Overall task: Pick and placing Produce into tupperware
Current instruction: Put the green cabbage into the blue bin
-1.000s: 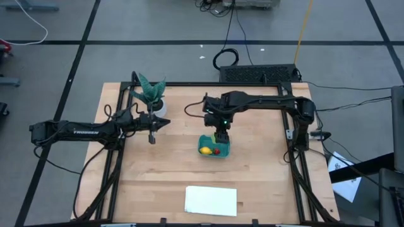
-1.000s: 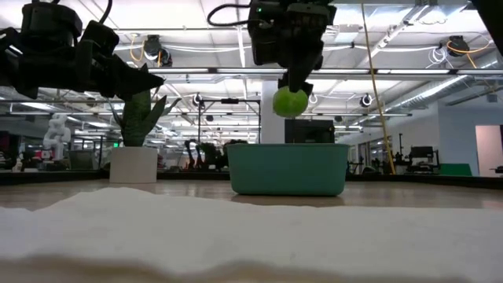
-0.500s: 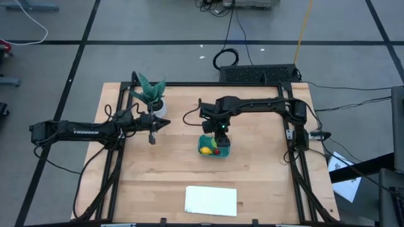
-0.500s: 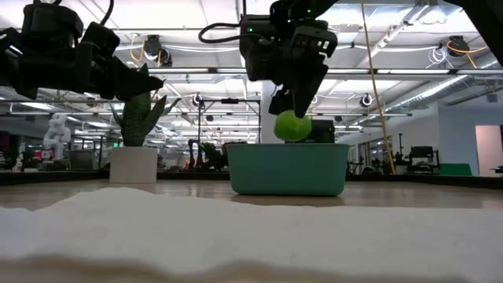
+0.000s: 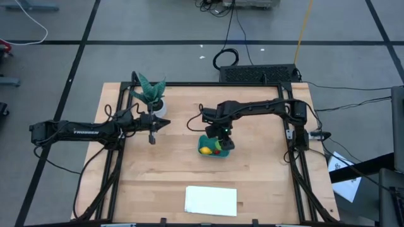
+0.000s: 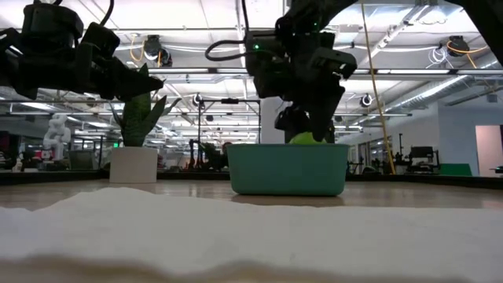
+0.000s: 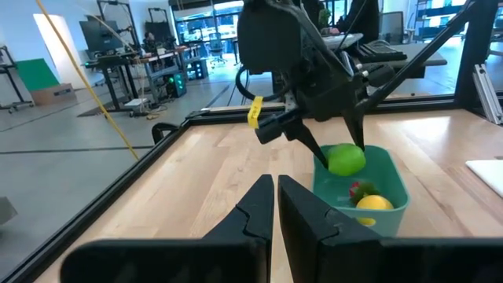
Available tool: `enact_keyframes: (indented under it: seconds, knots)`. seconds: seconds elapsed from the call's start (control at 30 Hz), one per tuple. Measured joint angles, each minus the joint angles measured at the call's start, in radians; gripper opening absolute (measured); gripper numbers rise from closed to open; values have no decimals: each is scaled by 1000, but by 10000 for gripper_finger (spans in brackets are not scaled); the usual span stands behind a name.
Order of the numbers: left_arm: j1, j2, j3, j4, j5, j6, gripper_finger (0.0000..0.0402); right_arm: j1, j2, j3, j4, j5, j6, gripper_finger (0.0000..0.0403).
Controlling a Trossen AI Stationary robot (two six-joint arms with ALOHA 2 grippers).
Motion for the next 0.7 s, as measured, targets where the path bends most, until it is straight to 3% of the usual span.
enact_keyframes:
  seconds: [0.7]
  knots:
    - [0, 0, 0, 0, -7, -2, 26, 42, 0, -42, 94, 30, -87, 215]
